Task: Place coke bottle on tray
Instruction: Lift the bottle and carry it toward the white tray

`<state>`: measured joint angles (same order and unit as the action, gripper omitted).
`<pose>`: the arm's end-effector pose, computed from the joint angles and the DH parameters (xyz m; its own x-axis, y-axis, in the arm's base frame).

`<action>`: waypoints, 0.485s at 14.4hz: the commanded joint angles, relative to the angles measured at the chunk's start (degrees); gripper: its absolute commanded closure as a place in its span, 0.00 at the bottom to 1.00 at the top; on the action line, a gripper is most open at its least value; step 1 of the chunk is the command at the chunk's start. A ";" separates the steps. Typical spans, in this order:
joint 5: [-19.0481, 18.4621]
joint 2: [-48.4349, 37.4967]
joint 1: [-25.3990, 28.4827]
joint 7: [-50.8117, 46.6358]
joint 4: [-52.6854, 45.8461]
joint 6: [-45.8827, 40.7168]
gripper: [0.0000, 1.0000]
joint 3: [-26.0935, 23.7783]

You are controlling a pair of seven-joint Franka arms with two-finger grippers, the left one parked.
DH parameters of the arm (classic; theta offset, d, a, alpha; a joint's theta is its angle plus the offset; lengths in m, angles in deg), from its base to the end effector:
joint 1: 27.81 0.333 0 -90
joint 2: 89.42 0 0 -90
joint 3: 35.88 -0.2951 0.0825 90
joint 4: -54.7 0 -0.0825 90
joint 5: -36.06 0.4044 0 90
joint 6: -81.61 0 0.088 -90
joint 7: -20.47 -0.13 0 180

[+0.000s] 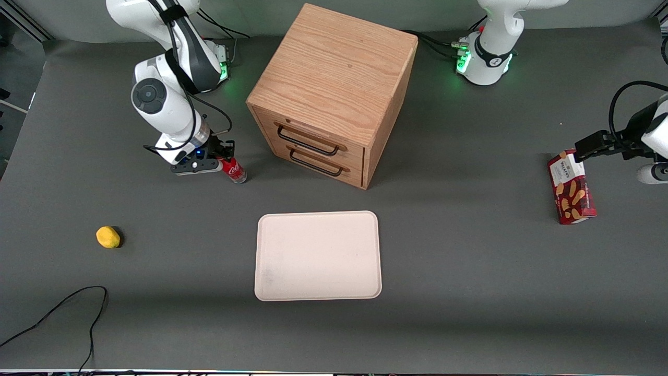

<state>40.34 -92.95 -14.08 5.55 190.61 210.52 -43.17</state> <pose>0.4643 0.1816 0.2857 0.9957 0.0582 -0.0720 0.0562 -0.9980 -0.0298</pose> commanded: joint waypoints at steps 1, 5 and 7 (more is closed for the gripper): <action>1.08 3.17 -0.64 1.92 -11.95 -8.99 1.00 0.34; 0.64 9.84 -0.64 2.09 -30.67 -21.74 1.00 1.75; 0.46 13.19 -0.81 2.09 -39.29 -26.32 1.00 1.75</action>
<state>40.35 -85.67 -14.68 6.29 162.68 189.96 -41.49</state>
